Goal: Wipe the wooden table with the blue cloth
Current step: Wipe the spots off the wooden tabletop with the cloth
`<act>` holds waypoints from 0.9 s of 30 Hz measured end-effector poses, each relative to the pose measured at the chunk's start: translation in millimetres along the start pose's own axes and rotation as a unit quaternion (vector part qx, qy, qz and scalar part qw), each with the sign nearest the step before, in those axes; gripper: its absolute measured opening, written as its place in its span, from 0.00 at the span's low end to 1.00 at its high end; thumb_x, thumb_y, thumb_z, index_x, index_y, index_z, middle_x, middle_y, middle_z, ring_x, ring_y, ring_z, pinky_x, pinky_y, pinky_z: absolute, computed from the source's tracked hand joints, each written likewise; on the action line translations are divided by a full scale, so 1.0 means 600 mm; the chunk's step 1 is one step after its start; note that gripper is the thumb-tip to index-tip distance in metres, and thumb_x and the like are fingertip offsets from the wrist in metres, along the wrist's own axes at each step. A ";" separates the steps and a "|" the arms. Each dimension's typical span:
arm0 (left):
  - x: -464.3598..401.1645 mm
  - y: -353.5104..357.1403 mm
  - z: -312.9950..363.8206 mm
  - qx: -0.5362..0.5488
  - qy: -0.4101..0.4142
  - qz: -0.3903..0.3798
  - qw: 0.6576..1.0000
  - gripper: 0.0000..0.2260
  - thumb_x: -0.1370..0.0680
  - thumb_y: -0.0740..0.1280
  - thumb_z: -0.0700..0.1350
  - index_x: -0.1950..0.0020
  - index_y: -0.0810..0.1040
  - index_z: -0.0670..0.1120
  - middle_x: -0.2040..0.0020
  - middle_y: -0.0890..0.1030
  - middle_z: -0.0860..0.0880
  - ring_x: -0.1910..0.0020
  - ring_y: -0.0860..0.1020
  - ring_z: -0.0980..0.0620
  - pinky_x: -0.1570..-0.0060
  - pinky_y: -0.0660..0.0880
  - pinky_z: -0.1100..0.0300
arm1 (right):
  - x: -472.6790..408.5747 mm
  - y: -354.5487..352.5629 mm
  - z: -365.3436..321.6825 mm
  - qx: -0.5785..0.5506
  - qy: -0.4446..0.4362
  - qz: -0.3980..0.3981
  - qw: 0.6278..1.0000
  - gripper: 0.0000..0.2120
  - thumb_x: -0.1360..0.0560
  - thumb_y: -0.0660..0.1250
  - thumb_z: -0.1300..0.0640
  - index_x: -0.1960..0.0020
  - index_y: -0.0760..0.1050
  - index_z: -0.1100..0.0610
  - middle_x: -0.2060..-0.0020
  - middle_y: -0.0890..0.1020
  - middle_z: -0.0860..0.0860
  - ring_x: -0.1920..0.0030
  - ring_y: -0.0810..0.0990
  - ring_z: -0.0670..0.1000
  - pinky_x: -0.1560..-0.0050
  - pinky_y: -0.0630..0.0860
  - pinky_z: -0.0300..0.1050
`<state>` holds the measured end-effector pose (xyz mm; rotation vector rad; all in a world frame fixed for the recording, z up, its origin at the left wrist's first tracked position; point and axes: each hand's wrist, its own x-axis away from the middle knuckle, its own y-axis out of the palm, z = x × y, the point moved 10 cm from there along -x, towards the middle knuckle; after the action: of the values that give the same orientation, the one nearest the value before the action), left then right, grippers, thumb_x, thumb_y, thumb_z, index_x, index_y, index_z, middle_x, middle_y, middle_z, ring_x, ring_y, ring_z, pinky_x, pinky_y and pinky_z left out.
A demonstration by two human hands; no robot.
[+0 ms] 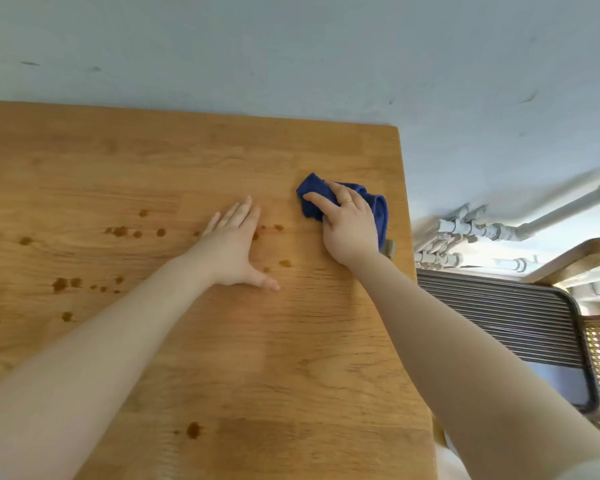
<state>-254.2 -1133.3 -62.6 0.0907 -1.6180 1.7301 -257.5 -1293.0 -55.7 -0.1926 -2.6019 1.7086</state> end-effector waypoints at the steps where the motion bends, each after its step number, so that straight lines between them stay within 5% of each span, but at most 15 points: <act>1: 0.010 0.002 -0.006 0.002 0.011 -0.003 1.000 0.60 0.39 0.72 0.68 0.24 0.36 0.46 0.24 0.33 0.49 0.25 0.37 0.52 0.26 0.38 0.54 | 0.018 0.003 -0.014 -0.002 -0.015 0.003 1.000 0.21 0.26 0.53 0.59 0.36 0.74 0.49 0.33 0.70 0.57 0.35 0.68 0.62 0.35 0.64 0.58; 8: 0.048 0.004 -0.070 -0.051 0.038 -0.009 0.998 0.56 0.35 0.72 0.64 0.24 0.36 0.46 0.25 0.31 0.48 0.25 0.36 0.49 0.27 0.38 0.55 | 0.105 0.026 -0.085 -0.017 -0.091 -0.015 0.996 0.22 0.28 0.52 0.58 0.39 0.75 0.49 0.36 0.74 0.58 0.38 0.72 0.63 0.40 0.67 0.60; 15: 0.035 -0.006 -0.080 -0.188 0.042 0.038 0.980 0.61 0.40 0.68 0.71 0.25 0.35 0.42 0.25 0.33 0.42 0.25 0.37 0.45 0.27 0.37 0.51 | 0.001 0.029 -0.067 -0.002 0.045 0.032 0.998 0.21 0.25 0.54 0.60 0.36 0.73 0.48 0.32 0.70 0.57 0.34 0.67 0.61 0.33 0.62 0.58; 22: 0.032 0.000 -0.103 -0.153 0.016 0.019 0.988 0.62 0.42 0.66 0.74 0.24 0.39 0.41 0.23 0.40 0.41 0.24 0.40 0.45 0.27 0.39 0.52 | 0.107 0.048 -0.130 -0.015 -0.015 0.019 1.000 0.21 0.28 0.52 0.57 0.39 0.76 0.49 0.36 0.74 0.58 0.38 0.72 0.63 0.39 0.68 0.60; 27: 0.026 0.001 -0.105 -0.140 0.027 0.026 0.989 0.62 0.41 0.66 0.74 0.24 0.38 0.41 0.23 0.38 0.41 0.24 0.39 0.46 0.28 0.38 0.53 | 0.043 0.038 -0.108 -0.006 0.001 0.055 0.998 0.21 0.27 0.53 0.58 0.39 0.75 0.48 0.36 0.74 0.58 0.37 0.71 0.62 0.39 0.68 0.60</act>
<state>-238.6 -1070.4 -67.6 -0.1333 -1.8188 1.5135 -275.3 -1221.8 -51.8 -0.3430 -2.6480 1.7250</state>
